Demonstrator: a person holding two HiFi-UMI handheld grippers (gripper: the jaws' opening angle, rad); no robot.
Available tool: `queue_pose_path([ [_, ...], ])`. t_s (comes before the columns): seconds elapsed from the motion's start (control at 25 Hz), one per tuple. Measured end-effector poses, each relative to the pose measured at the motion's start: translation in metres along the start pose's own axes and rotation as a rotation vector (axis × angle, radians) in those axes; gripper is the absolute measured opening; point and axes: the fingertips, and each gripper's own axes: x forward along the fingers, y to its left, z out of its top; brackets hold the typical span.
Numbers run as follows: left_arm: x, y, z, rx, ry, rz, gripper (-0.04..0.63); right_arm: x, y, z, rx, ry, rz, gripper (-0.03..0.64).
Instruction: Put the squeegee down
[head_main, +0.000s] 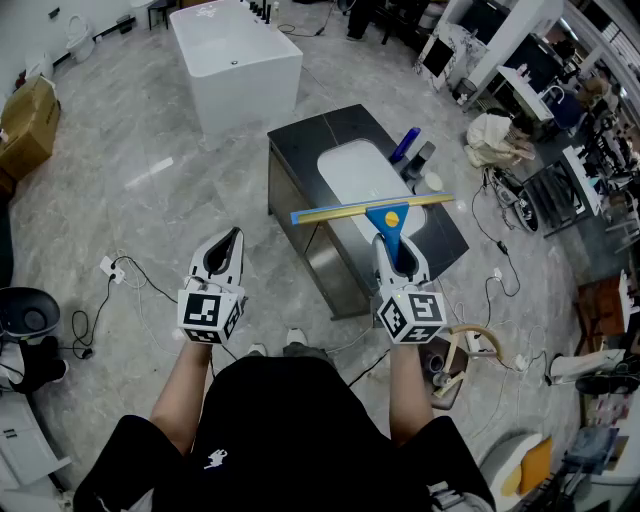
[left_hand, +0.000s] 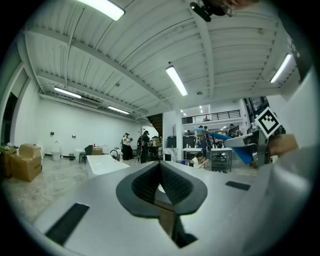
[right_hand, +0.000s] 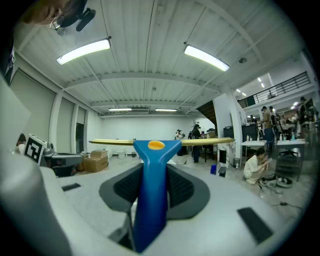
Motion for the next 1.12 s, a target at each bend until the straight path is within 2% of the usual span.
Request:
queue_pose_path([
  [0.2, -0.005, 0.016, 0.005, 0.000, -0.014, -0.025, 0.003, 0.002, 0.018, 0.002, 0.044, -0.016, -0.011, 0.132],
  [0.56, -0.013, 0.045, -0.005, -0.022, 0.008, -0.058, 0.002, 0.001, 0.039, 0.008, 0.021, -0.029, -0.065, 0.132],
  [1.12, -0.014, 0.075, -0.016, -0.027, 0.030, -0.040, 0.002, 0.027, 0.065, 0.004, 0.016, -0.009, -0.022, 0.132],
])
